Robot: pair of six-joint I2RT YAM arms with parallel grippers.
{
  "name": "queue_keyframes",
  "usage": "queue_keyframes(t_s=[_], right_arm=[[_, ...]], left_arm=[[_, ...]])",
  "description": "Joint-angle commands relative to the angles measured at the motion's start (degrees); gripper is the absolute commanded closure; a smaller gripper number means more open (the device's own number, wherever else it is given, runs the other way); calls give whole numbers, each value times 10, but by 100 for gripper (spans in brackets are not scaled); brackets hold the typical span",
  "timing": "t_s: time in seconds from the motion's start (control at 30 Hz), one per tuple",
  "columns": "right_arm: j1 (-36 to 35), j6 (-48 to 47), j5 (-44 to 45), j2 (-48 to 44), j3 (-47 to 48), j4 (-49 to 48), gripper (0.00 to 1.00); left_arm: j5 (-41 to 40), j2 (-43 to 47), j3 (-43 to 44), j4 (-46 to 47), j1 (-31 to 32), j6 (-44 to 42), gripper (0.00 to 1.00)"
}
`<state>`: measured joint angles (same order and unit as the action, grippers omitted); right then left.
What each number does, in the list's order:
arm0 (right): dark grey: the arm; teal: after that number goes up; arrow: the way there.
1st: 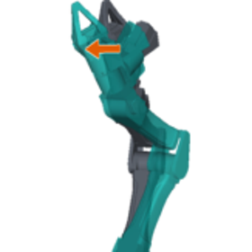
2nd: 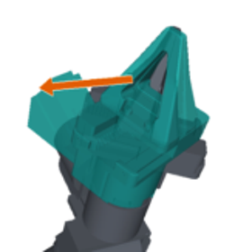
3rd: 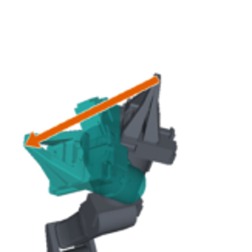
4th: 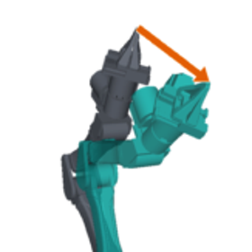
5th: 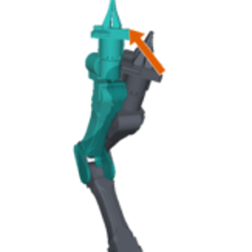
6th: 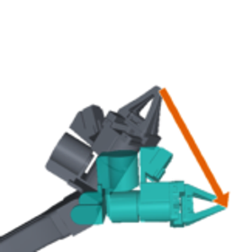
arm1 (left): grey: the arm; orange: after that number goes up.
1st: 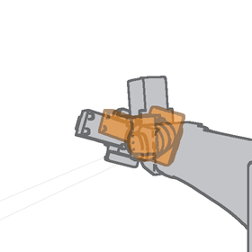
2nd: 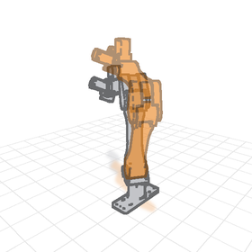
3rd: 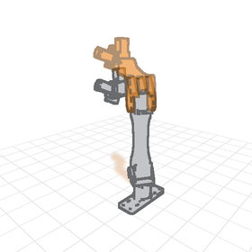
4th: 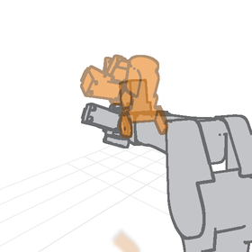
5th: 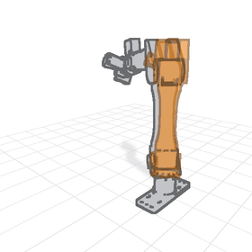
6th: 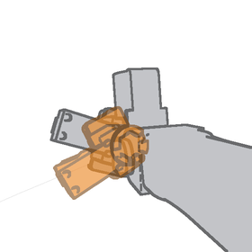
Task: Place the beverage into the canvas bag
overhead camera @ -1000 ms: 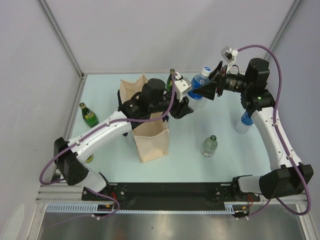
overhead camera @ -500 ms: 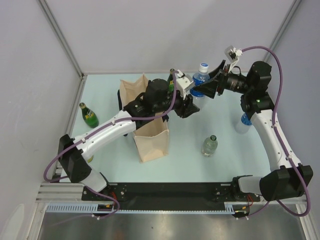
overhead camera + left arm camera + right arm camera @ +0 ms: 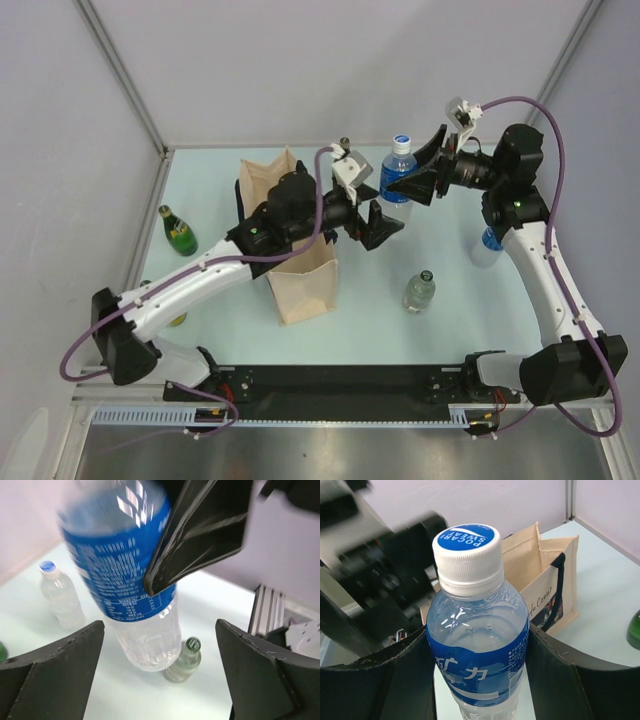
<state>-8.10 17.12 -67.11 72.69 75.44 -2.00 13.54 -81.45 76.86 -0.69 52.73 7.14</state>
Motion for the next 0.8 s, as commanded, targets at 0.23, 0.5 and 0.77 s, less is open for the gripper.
queue_keyframes(t_s=[0.23, 0.5, 0.77], right_arm=[[8, -153, 9, -45, 4, 87, 100], [-12, -271, 18, -66, -18, 134, 100], [-46, -292, 50, -63, -16, 174, 100]], left_arm=[[-65, 108, 28, -14, -42, 103, 0], [-35, 59, 136, -125, -66, 220, 0], [-8, 5, 203, -202, -65, 271, 6]])
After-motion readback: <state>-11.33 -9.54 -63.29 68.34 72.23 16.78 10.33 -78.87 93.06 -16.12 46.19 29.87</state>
